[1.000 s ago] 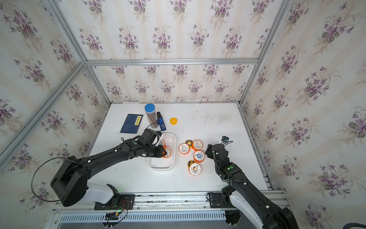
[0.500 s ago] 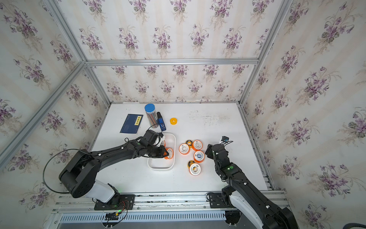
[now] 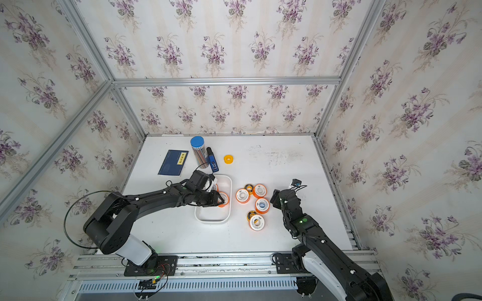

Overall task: Put the sealing tape into the storage box
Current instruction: Place the sealing tape in the storage box.

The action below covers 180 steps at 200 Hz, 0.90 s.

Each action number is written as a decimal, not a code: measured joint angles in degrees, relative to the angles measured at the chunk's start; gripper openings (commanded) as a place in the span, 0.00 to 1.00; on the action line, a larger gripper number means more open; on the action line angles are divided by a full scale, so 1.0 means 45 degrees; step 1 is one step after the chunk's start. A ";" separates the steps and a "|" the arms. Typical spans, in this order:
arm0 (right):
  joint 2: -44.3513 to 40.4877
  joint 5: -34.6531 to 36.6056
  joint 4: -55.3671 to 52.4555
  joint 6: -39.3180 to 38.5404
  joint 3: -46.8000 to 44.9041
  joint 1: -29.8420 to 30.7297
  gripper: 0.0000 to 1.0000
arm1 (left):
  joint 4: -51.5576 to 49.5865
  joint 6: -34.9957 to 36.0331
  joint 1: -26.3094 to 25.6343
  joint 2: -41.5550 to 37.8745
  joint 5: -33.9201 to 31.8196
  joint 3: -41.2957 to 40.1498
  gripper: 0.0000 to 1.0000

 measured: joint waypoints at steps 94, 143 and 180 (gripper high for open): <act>0.0000 -0.0010 0.0000 0.0000 0.0000 0.0000 0.80 | -0.0330 0.0058 0.0000 -0.0029 -0.0272 -0.0005 0.80; 0.0000 -0.0024 0.0000 0.0000 0.0000 0.0000 0.79 | -0.1025 0.0267 0.0000 -0.0024 -0.0743 0.0170 0.84; 0.0000 -0.0039 0.0000 0.0000 0.0000 0.0000 0.80 | -0.1593 0.0544 -0.0053 0.0136 -0.0967 0.0486 0.84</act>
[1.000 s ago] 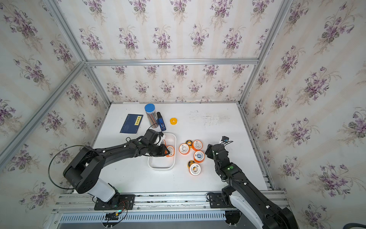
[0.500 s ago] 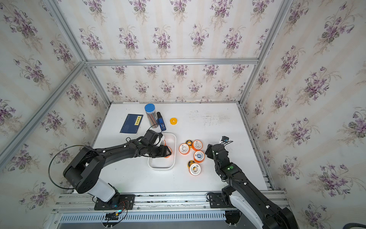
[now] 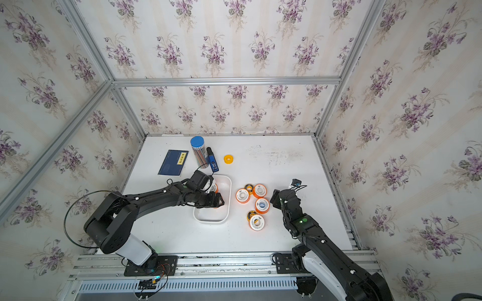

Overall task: Put the sealing tape into the storage box
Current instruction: Place the sealing tape in the storage box.

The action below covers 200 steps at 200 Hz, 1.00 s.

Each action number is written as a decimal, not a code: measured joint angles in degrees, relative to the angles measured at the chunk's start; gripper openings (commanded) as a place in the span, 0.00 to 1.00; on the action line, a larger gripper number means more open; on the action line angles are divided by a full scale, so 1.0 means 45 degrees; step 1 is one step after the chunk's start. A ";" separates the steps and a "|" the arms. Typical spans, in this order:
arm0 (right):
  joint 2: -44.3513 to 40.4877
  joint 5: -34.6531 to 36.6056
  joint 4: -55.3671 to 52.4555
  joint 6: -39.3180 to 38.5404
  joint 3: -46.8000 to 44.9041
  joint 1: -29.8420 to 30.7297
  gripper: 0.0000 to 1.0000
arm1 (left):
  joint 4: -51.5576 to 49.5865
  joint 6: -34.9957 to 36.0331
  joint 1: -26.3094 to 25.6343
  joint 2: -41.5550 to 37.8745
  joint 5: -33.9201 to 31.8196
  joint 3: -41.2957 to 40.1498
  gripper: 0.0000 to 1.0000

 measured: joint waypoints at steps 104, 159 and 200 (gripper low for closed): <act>0.0073 -0.0005 0.0039 0.0000 0.0000 0.0000 0.80 | -0.2671 0.1171 -0.0612 0.0777 -0.1705 0.2050 0.86; 0.0136 -0.0010 0.0097 -0.0005 0.0015 0.0000 0.80 | -0.3623 0.1545 -0.0777 0.1127 -0.2594 0.2288 0.82; 0.0160 -0.0015 0.0107 -0.0005 0.0015 0.0000 0.80 | -0.3512 0.1549 -0.0913 0.0665 -0.2409 0.1885 0.59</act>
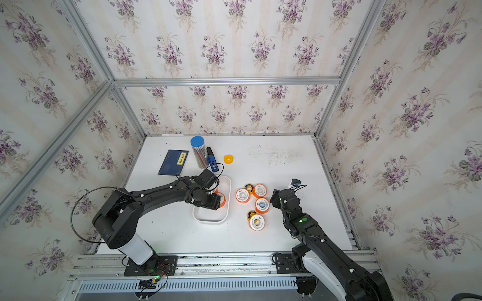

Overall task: Put the sealing tape into the storage box
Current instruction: Place the sealing tape in the storage box, then adjust the sealing tape in the storage box.

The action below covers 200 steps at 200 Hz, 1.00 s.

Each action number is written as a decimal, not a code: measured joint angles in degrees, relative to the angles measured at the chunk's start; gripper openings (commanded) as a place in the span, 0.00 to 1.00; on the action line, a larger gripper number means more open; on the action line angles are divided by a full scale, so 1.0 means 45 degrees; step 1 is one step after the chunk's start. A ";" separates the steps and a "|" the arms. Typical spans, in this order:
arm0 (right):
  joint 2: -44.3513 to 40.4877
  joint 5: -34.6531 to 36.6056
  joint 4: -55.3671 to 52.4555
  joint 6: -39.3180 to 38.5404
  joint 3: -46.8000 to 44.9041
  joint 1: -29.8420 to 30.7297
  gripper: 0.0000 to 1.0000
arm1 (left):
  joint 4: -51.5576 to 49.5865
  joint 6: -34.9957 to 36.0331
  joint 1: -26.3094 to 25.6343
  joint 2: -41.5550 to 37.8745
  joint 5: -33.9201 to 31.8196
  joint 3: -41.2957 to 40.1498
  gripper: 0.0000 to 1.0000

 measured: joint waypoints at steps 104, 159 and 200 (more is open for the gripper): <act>-0.0010 -0.0039 0.0165 -0.0005 0.0005 0.0000 0.80 | 0.0607 0.0126 -0.0024 0.0476 0.0923 0.0845 0.52; -0.0015 -0.0039 0.0165 -0.0005 0.0005 0.0000 0.81 | 0.0257 0.0214 -0.0024 -0.0418 0.0899 0.0894 0.62; 0.0131 -0.0199 0.0073 -0.0053 0.0296 -0.0005 0.85 | -0.0782 0.0476 0.0049 -0.2555 0.0369 0.1093 0.68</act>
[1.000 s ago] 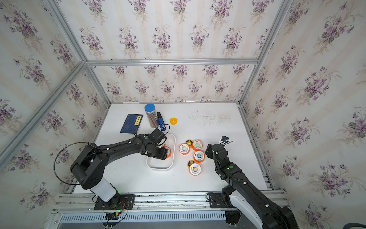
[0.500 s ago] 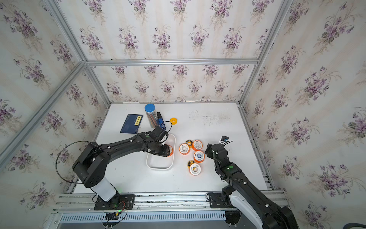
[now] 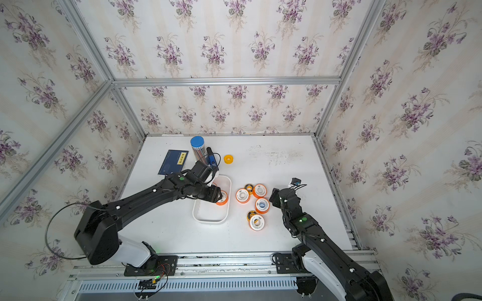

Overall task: Put the sealing tape into the storage box
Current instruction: Adjust the sealing tape in the storage box, then pick up the sealing tape at the center of the board.

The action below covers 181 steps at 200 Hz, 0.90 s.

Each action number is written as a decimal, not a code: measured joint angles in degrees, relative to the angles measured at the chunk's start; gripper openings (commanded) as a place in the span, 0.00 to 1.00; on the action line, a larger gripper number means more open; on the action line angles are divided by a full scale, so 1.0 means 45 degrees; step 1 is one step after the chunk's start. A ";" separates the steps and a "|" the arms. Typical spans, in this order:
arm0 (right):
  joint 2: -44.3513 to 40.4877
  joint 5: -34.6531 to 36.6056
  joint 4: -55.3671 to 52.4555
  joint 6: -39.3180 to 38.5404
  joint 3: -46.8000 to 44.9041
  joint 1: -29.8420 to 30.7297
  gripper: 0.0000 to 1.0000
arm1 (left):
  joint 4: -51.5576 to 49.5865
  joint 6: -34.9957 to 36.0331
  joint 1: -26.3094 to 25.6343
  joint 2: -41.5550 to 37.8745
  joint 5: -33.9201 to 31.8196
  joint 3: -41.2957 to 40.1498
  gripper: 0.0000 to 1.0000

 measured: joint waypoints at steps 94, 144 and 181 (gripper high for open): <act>0.5285 -0.3711 -0.0899 -0.1326 0.3750 0.0005 0.98 | -0.3138 0.0797 0.0845 -0.6193 -0.1132 -0.1545 0.95; 0.7130 -0.4391 -0.1078 -0.1710 0.4673 0.0000 1.00 | -0.3745 0.1073 0.0860 -0.7752 -0.0913 -0.1651 1.00; 0.7966 -0.4512 -0.1069 -0.1894 0.4998 0.0000 1.00 | -0.3886 0.1540 0.0860 -0.8208 -0.0656 -0.1671 1.00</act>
